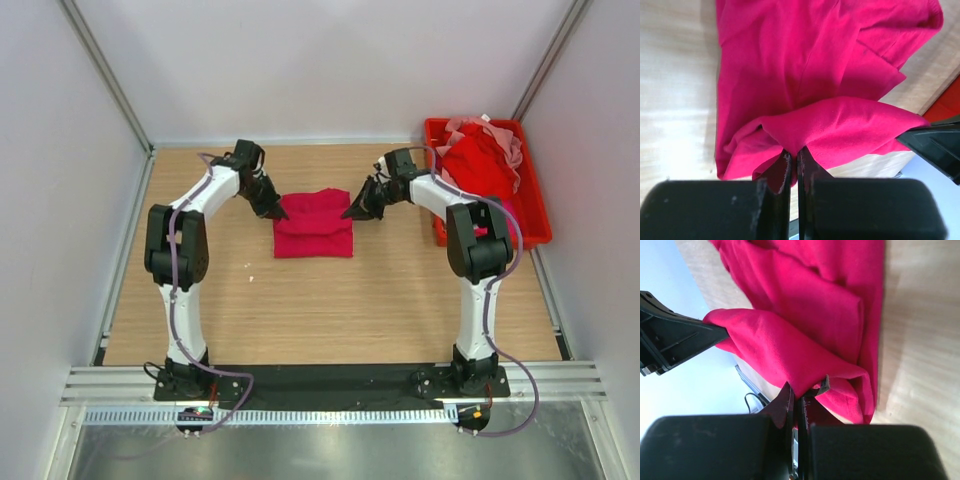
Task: Fold and stack the t-shirts
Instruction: Fold the tshirt
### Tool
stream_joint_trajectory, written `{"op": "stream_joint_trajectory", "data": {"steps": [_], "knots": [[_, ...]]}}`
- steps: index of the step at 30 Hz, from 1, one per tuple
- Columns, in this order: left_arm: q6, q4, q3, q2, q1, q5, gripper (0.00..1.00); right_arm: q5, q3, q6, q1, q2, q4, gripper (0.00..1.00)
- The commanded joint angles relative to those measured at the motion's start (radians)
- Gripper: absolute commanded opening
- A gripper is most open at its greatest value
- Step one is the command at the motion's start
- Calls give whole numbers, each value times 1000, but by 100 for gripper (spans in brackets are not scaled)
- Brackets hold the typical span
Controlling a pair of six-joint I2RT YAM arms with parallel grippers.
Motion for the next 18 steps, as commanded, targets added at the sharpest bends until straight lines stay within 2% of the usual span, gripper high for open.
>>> {"op": "stream_joint_trajectory", "data": {"steps": [1, 7, 13, 16, 18], "knots": [[15, 7, 89, 48, 22, 42, 0, -30, 88, -7, -9, 29, -5, 2], [-3, 9, 149, 120, 58, 41, 2, -41, 240, -24, -22, 167, -42, 13], [-26, 21, 203, 163, 86, 59, 3, -65, 450, 16, -49, 296, -82, 16], [-32, 30, 227, 176, 91, 65, 1, -78, 527, 31, -50, 338, -100, 6], [-35, 26, 241, 176, 89, 76, 0, -79, 533, 45, -50, 335, -91, 4]]}}
